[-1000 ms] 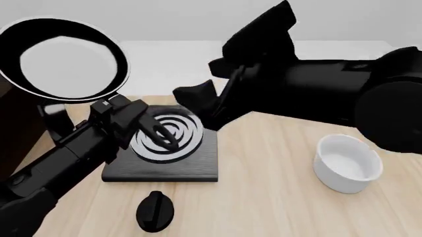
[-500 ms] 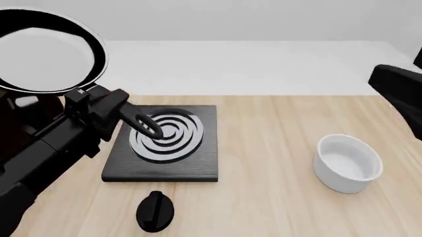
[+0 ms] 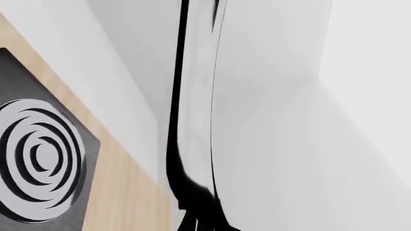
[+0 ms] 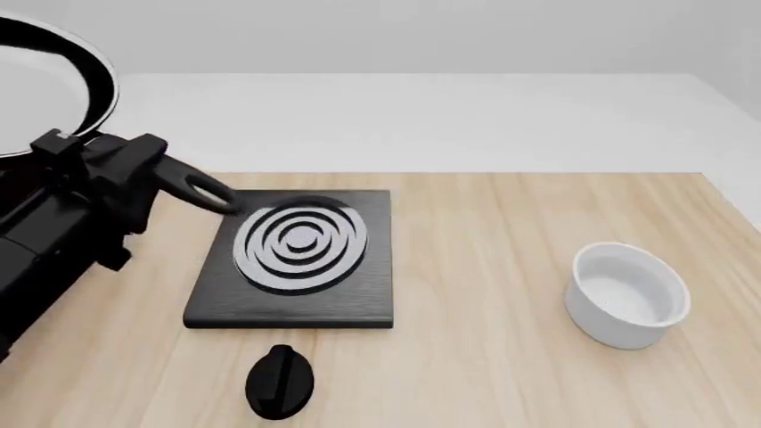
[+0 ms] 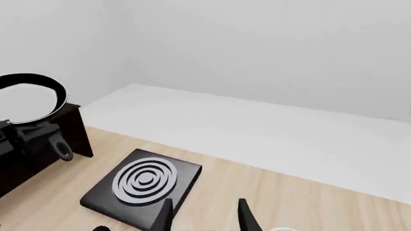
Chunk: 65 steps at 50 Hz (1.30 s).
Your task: Put the frying pan on the cabinet shelf.
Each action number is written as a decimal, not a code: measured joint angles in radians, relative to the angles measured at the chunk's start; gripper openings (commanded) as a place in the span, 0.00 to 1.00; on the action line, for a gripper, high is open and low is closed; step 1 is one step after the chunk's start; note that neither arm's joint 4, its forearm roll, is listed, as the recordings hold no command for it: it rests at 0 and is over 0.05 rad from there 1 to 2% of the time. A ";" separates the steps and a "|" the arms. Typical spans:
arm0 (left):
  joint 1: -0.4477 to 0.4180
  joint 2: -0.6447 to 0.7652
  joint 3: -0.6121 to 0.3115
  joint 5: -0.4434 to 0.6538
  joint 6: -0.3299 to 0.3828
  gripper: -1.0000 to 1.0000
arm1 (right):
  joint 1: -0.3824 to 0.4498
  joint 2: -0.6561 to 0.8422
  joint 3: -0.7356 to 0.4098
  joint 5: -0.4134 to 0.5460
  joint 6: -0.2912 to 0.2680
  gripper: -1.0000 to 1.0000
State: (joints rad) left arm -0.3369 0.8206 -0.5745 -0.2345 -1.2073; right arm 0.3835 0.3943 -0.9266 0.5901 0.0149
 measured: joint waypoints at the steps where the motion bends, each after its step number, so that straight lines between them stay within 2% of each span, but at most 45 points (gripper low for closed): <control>1: 0.007 -0.001 0.000 -0.001 -0.001 0.00 | -0.001 -0.003 0.003 0.000 0.002 1.00; 17: 0.121 0.034 -0.013 -0.037 -0.029 0.00 | -0.003 -0.036 0.043 -0.007 0.047 1.00; 42: 0.316 0.203 -0.022 -0.196 -0.112 0.00 | -0.008 -0.064 0.128 -0.039 0.092 1.00; 65: 0.396 0.245 -0.014 -0.244 -0.140 0.00 | -0.015 -0.067 0.165 -0.042 0.120 1.00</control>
State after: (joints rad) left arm 0.0586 1.0655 -0.5887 -0.4789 -1.3470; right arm 0.3684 0.3268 -0.7620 0.5486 0.1348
